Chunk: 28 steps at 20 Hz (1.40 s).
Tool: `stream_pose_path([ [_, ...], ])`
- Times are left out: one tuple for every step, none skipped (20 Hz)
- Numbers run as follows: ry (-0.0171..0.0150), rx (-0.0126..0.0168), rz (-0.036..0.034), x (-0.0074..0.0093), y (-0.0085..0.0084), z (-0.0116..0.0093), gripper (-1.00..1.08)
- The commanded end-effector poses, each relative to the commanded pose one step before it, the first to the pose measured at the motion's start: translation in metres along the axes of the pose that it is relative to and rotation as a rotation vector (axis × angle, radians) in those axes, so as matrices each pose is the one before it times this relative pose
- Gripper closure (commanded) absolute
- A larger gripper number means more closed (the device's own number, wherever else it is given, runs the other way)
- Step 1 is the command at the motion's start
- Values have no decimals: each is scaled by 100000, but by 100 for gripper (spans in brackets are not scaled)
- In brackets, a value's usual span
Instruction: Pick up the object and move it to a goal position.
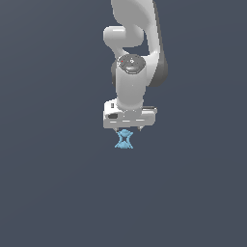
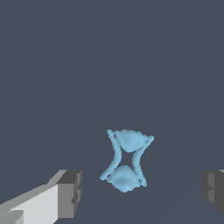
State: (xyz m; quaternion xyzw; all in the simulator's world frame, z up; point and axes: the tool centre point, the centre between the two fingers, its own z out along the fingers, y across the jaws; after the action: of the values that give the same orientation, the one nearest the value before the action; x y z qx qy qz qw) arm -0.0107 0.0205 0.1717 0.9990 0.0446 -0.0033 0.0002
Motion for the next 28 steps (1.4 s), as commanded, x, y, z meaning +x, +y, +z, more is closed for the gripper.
stream_pose_path([
  [-342, -124, -786, -39, -55, -77, -92],
  [0, 0, 0, 16, -19, 2, -92],
  [78, 24, 164, -6, 34, 11, -92],
  [49, 23, 188, -16, 14, 80, -92],
  [32, 22, 215, -36, 7, 140, -92],
  [23, 26, 274, -57, 18, 196, -92],
  [14, 27, 322, -76, 19, 251, -92],
  [10, 30, 377, -95, 22, 303, -92],
  [13, 33, 441, -113, 28, 350, -92],
  [23, 37, 515, -129, 33, 393, -92],
  [35, 40, 592, -147, 39, 436, -92],
  [43, 41, 670, -167, 48, 480, -92],
  [44, 39, 735, -191, 54, 527, -92],
  [44, 35, 797, -218, 61, 572, -92],
  [47, 31, 869, -245, 71, 615, -92],
  [53, 24, 940, -273, 80, 656, -92],
  [58, 15, 1013, -303, 93, 693, -92],
  [56, 4, 994, -308, 96, 672, -92],
  [53, -6, 930, -296, 96, 618, -92],
  [50, -14, 864, -282, 94, 565, -92],
  [47, -20, 795, -265, 89, 514, -92],
  [44, -24, 729, -248, 87, 464, -92],
  [40, -27, 657, -228, 79, 416, -92],
  [36, -28, 588, -208, 73, 369, -92],
  [33, -28, 524, -186, 69, 323, -92],
  [29, -27, 451, -163, 59, 278, -92],
  [25, -24, 383, -139, 52, 233, -92],
  [20, -21, 315, -115, 44, 190, -92],
])
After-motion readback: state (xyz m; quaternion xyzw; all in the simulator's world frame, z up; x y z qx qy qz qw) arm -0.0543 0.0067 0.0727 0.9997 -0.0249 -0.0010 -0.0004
